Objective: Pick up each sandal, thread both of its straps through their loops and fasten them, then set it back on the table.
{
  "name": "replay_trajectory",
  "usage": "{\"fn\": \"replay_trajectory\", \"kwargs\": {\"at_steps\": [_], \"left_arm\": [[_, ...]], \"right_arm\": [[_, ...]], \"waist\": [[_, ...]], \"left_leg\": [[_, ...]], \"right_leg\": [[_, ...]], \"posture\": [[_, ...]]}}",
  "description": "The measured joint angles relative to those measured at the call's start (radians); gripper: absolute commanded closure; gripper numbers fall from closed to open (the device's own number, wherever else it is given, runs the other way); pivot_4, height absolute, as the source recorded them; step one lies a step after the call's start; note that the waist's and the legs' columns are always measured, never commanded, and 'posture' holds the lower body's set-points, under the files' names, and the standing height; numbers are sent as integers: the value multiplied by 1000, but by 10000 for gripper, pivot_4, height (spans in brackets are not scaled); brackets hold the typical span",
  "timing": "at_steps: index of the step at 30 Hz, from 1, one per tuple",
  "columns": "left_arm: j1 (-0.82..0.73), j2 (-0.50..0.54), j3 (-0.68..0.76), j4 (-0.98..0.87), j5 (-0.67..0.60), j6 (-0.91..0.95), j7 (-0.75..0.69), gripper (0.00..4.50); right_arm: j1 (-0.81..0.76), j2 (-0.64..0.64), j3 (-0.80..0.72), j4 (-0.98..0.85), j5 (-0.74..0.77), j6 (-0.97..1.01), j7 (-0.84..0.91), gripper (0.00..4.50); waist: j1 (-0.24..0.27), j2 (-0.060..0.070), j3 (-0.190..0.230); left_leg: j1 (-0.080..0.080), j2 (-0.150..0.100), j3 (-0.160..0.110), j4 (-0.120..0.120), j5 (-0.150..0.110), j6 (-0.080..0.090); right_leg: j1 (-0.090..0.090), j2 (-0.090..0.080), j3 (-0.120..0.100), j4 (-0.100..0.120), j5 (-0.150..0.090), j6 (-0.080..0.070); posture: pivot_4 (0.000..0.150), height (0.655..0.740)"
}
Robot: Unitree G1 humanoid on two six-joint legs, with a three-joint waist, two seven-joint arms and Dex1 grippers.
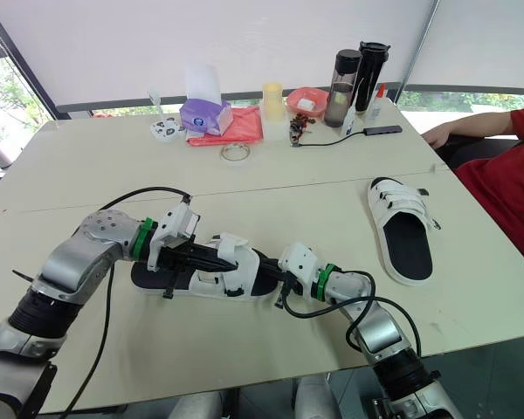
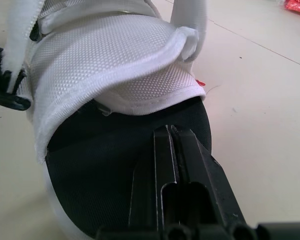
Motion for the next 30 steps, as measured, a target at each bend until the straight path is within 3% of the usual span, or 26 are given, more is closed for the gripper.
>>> {"fn": "replay_trajectory", "kwargs": {"at_steps": [16,25,28,30], "left_arm": [[-5,-22,-96,73,113,-171,-83,44610],[4,-16,-84,71,92,-143,-75,44610],[4,-23,-59,71,62,-87,-52,36777],[6,-22,-56,71,55,-70,-50,26630]], "right_arm": [[10,6,0,-1,0,0,-20,45000],[11,7,1,-1,0,0,-20,45000],[11,7,2,-1,0,0,-20,45000],[11,7,3,-1,0,0,-20,45000]], "waist": [[1,0,-1],[0,0,-1],[0,0,-1],[0,0,-1]], "left_leg": [[2,0,0,0,1,1],[2,0,-1,0,1,2],[2,0,-1,0,1,2],[2,0,-1,0,1,2]], "right_leg": [[2,-1,0,0,0,0],[2,0,0,0,0,0],[2,0,0,0,0,0],[2,0,0,0,0,0]], "posture": [[1500,7400],[1500,7400],[1500,7400],[1500,7400]]}}
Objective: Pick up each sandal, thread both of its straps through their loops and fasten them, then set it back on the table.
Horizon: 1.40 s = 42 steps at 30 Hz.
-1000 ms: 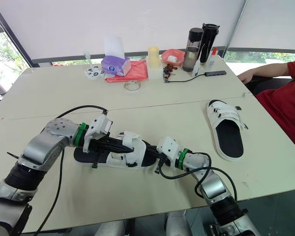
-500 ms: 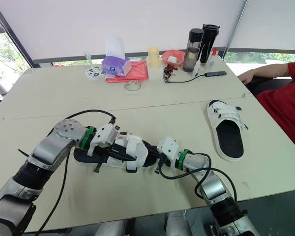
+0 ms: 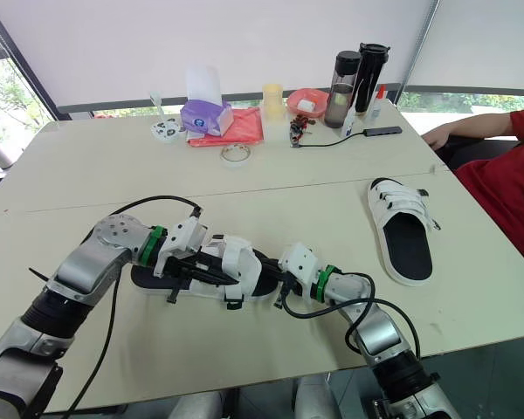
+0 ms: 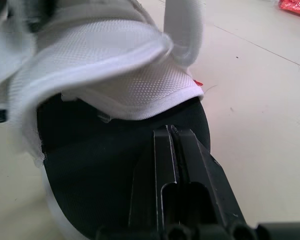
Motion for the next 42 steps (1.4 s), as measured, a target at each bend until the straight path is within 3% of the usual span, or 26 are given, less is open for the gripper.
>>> {"fn": "replay_trajectory", "kwargs": {"at_steps": [5,6,13,17,21,24,28,34,42], "left_arm": [[14,15,16,-10,-19,35,3,1545],[17,14,26,-16,-25,51,13,660],[68,105,226,-169,-273,400,108,660],[215,174,358,-300,-445,584,166,660],[380,211,412,-431,-525,655,219,660],[470,215,417,-498,-512,631,254,660],[554,191,309,-495,-376,512,298,660],[543,134,251,-446,-303,435,338,660],[459,38,188,-378,-299,441,372,660]], "right_arm": [[0,0,0,0,0,0,0,45000],[0,0,0,0,0,0,0,45000],[2,0,0,-2,0,-1,0,45000],[8,0,-1,-3,0,-3,0,45000],[9,-1,-5,3,0,-4,1,45000],[-3,1,3,17,0,-6,7,45000],[-14,0,3,28,0,-12,25,45000],[-17,0,3,31,0,-14,35,45000],[-10,-4,-1,23,0,-14,33,45000]], "waist": [[1,0,0],[1,0,0],[-3,0,0],[-1,0,0],[2,-1,0],[0,-1,-2],[-2,-1,-2],[-3,0,-2],[0,-1,-4]], "left_leg": [[0,0,0,0,0,0],[0,0,0,0,0,0],[0,0,-1,0,0,0],[0,0,-1,0,0,0],[0,0,-1,0,-2,-3],[0,1,-1,0,-2,-3],[-2,1,1,0,-2,-3],[-3,1,1,0,-2,-3],[-3,1,1,0,-2,-3]], "right_leg": [[0,0,0,0,0,0],[0,0,0,0,0,0],[0,0,0,1,0,0],[-1,-1,0,0,0,1],[-2,-3,2,-1,-1,0],[-2,-3,2,-3,-1,0],[-5,-4,2,-4,0,-1],[-5,-4,2,-5,0,-1],[-5,-3,2,-5,0,-1]], "posture": [[1500,7400],[1500,7400],[1500,7400],[1500,7400],[1500,7400],[1500,7400],[1500,7400],[1500,7400],[1500,7400]]}}
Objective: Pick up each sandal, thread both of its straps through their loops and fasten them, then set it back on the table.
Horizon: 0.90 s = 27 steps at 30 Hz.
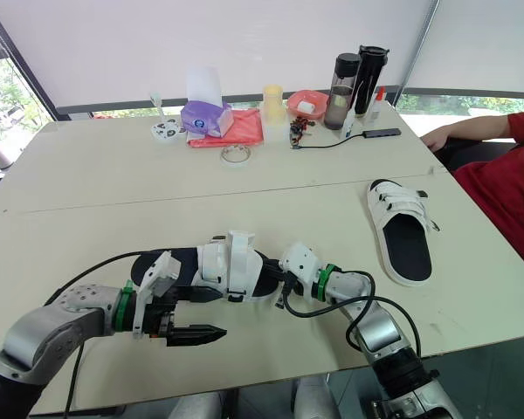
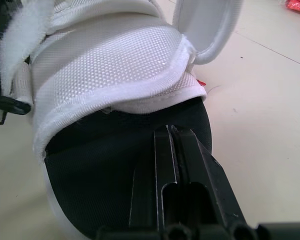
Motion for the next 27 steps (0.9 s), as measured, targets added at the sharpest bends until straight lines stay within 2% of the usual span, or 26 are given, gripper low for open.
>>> {"fn": "replay_trajectory", "kwargs": {"at_steps": [11,15,17,19,25,27], "left_arm": [[-53,-32,-42,50,-2,0,-6,660],[-60,-59,-66,74,2,-2,-7,660],[-60,-81,-69,82,0,0,1,6170],[-60,-102,-67,98,-2,2,26,13569],[-60,-120,-46,128,-3,7,81,44748],[-60,-123,-43,129,-7,16,83,44748]], "right_arm": [[14,-4,-4,-12,0,0,-13,45000],[19,-5,-7,-13,0,1,-15,45000],[22,-5,-9,-14,0,1,-18,45000],[24,-5,-9,-15,0,1,-22,45000],[27,-4,-5,-23,0,1,-22,45000],[28,-5,-4,-25,0,1,-21,45000]], "waist": [[3,1,-1],[3,5,-3],[3,6,-3],[3,6,-3],[3,6,-3],[3,5,-3]], "left_leg": [[0,0,0,0,0,0],[0,0,0,0,0,0],[0,0,-1,0,0,0],[0,0,-1,0,0,0],[0,0,-1,-1,0,0],[0,0,-1,-2,0,0]], "right_leg": [[1,0,0,-2,0,0],[3,0,-1,-6,0,0],[4,1,-1,-8,0,0],[5,1,-1,-9,0,0],[4,1,-1,-9,0,0],[4,1,-1,-9,0,0]], "posture": [[1500,7400],[1500,7400],[1500,7400],[1500,7400],[1500,7400],[1500,7400]]}}
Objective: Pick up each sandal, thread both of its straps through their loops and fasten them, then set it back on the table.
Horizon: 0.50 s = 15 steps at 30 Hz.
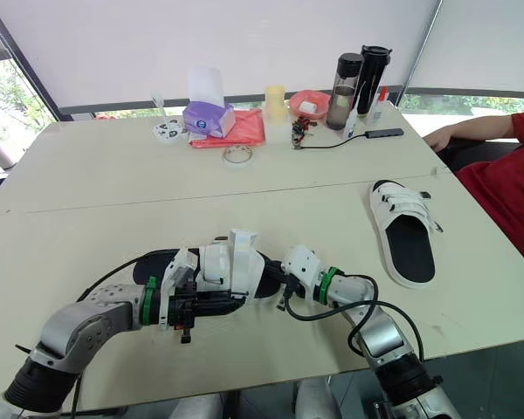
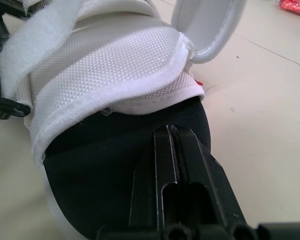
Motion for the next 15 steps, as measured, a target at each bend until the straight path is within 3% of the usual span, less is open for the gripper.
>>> {"fn": "replay_trajectory", "kwargs": {"at_steps": [7,15], "left_arm": [[22,16,4,-11,-17,30,2,44748],[52,132,-46,-23,64,-63,-82,44748]], "right_arm": [[0,0,1,0,0,0,-1,45000],[-3,3,15,-3,0,0,-2,45000]], "waist": [[0,0,0],[-7,1,-1]], "left_leg": [[0,0,0,0,0,0],[1,1,1,-5,0,0]], "right_leg": [[0,0,0,0,0,0],[-2,0,0,0,0,-1]], "posture": [[1500,7400],[1500,7400]]}}
